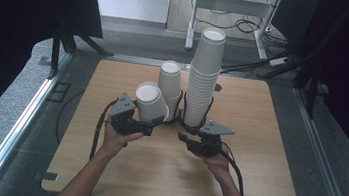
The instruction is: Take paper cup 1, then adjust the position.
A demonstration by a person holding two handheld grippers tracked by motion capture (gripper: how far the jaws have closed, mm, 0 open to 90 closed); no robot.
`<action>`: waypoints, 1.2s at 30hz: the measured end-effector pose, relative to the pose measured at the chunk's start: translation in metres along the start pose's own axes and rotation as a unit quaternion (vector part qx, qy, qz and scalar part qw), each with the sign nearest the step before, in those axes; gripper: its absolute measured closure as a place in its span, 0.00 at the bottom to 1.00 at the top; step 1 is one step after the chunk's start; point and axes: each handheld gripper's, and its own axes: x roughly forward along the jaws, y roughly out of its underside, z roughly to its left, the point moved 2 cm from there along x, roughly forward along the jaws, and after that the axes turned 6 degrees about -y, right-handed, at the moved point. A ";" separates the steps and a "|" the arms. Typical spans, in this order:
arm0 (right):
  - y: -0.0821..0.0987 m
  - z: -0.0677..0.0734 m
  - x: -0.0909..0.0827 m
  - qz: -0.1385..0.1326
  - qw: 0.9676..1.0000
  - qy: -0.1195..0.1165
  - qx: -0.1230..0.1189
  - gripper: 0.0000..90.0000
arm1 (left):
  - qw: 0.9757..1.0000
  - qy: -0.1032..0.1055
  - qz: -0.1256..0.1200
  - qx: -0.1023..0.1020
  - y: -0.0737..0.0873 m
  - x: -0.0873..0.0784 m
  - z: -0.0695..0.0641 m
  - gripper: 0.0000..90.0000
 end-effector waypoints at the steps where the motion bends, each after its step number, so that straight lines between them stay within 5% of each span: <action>1: 0.002 0.001 -0.003 -0.007 1.000 0.007 0.000 0.55 | 1.000 0.002 0.002 -0.001 0.004 -0.001 -0.001 0.10; 8: 0.008 0.005 -0.008 -0.005 1.000 0.011 0.000 0.49 | 1.000 0.005 0.013 -0.010 0.023 -0.003 -0.005 0.10; 15: 0.016 0.003 -0.018 -0.004 1.000 0.024 0.015 0.47 | 0.999 -0.007 0.041 0.005 0.042 0.001 -0.005 0.10; 24: 0.029 0.003 -0.021 0.022 0.999 0.037 0.017 0.41 | 0.999 -0.005 0.051 0.003 0.051 0.007 -0.010 0.10; 31: 0.030 0.004 -0.027 0.014 0.998 0.061 0.023 0.31 | 0.996 -0.008 0.082 0.029 0.066 0.017 -0.021 0.10; 36: 0.023 0.008 -0.034 -0.016 0.999 0.040 0.028 0.27 | 0.995 -0.008 0.088 0.039 0.066 0.019 -0.026 0.10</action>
